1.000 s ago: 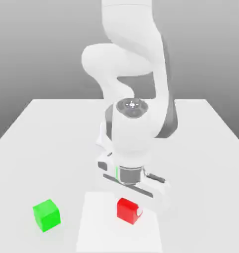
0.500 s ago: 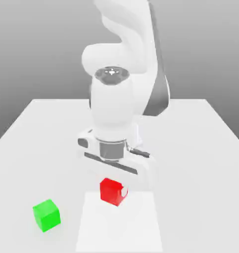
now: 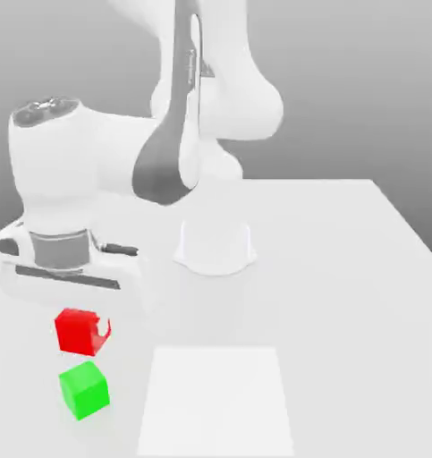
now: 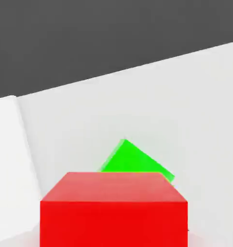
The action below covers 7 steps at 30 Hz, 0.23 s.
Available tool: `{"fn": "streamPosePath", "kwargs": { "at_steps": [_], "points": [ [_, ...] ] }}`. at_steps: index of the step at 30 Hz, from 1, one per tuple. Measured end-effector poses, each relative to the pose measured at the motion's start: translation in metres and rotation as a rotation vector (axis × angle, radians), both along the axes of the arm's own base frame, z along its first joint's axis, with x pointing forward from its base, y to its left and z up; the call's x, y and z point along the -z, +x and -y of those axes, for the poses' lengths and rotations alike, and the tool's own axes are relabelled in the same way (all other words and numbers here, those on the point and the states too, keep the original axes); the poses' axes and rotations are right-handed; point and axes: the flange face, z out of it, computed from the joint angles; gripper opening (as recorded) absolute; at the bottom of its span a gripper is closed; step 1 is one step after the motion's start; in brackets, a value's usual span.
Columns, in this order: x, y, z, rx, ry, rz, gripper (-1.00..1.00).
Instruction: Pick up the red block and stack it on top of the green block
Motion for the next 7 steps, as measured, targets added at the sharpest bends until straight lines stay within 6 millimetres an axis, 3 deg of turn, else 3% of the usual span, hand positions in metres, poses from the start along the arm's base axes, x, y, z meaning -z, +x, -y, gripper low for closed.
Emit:
{"fn": "streamPosePath", "kwargs": {
  "at_steps": [3,4,7],
  "points": [
    [0.033,0.001,0.0,-0.008,0.0,0.0,-1.0],
    [0.043,0.0,0.0,-0.008,-0.001,-0.001,1.0],
    [0.043,0.0,0.0,-0.008,-0.001,-0.001,1.0]
  ]
}}
